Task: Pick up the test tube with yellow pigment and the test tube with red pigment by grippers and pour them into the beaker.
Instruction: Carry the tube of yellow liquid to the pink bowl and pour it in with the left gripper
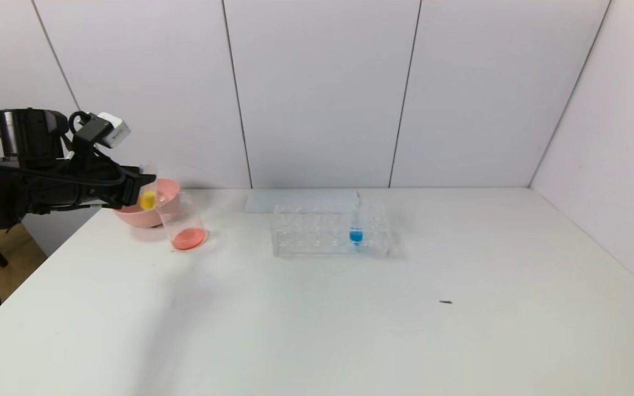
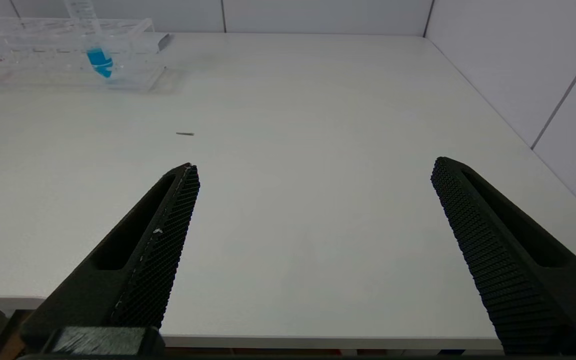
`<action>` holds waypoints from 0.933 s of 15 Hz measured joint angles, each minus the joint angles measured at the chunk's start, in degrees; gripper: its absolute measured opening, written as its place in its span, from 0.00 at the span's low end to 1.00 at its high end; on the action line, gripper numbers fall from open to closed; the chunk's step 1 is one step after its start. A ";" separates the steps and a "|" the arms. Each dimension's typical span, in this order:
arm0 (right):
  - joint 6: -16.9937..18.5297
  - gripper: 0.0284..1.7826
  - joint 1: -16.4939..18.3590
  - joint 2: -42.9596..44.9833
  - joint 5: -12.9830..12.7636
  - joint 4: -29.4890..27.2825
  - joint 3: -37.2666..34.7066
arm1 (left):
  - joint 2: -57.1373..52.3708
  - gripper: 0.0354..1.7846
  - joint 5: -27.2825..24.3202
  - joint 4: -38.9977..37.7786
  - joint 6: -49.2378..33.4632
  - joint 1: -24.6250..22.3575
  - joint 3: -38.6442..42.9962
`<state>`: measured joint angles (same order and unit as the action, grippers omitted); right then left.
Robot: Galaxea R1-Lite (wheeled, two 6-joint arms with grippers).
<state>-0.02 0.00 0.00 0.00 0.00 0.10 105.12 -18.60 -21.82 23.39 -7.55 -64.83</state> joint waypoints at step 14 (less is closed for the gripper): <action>-0.02 0.95 0.00 0.00 0.00 0.00 0.00 | -1.73 0.23 -0.09 13.36 4.36 -0.17 -3.89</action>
<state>-0.05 0.00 0.00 0.00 0.00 0.10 103.39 -18.69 -8.46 27.76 -7.72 -68.72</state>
